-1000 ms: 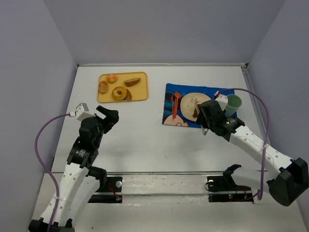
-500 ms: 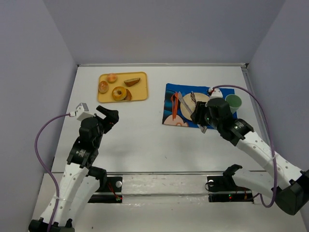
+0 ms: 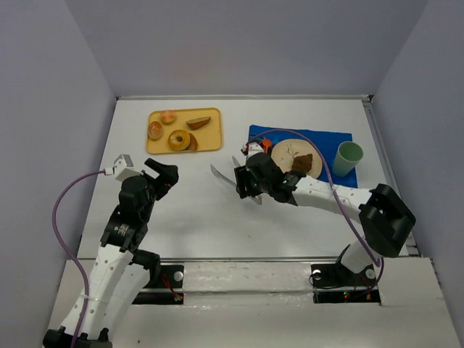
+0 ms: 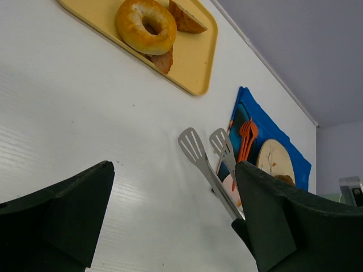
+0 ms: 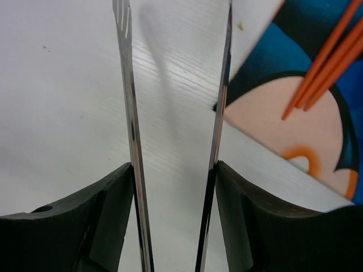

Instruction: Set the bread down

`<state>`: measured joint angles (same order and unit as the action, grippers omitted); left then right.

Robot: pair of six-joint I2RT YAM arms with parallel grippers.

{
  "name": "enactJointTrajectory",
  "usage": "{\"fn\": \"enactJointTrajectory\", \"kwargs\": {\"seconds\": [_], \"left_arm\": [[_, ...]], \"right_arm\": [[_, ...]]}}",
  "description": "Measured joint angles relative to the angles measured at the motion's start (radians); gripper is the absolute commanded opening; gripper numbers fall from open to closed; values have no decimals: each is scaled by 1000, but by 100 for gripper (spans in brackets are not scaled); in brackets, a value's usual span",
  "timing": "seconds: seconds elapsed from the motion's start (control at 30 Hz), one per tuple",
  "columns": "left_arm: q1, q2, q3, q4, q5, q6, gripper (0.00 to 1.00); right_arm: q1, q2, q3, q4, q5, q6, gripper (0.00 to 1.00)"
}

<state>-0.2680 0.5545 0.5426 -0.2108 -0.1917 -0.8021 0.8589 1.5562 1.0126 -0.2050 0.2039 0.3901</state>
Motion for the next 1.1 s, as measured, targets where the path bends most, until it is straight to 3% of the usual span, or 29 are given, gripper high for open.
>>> {"fn": "enactJointTrajectory", "kwargs": {"seconds": [0.1, 0.37, 0.5, 0.7, 0.87, 1.1], "left_arm": [[0, 0, 0, 0, 0, 0, 99], [0, 0, 0, 0, 0, 0, 99], [0, 0, 0, -2, 0, -1, 99], [0, 0, 0, -4, -2, -1, 99], [0, 0, 0, -17, -11, -1, 99], [0, 6, 8, -29, -34, -7, 99]], "right_arm": [[4, 28, -18, 98, -54, -30, 76], [19, 104, -68, 206, -101, -53, 84], [32, 87, -98, 218, -105, -55, 100], [47, -76, -142, 222, -86, -37, 100], [48, -293, -163, 212, 76, 16, 100], [48, -548, -164, -6, 436, 110, 100]]}}
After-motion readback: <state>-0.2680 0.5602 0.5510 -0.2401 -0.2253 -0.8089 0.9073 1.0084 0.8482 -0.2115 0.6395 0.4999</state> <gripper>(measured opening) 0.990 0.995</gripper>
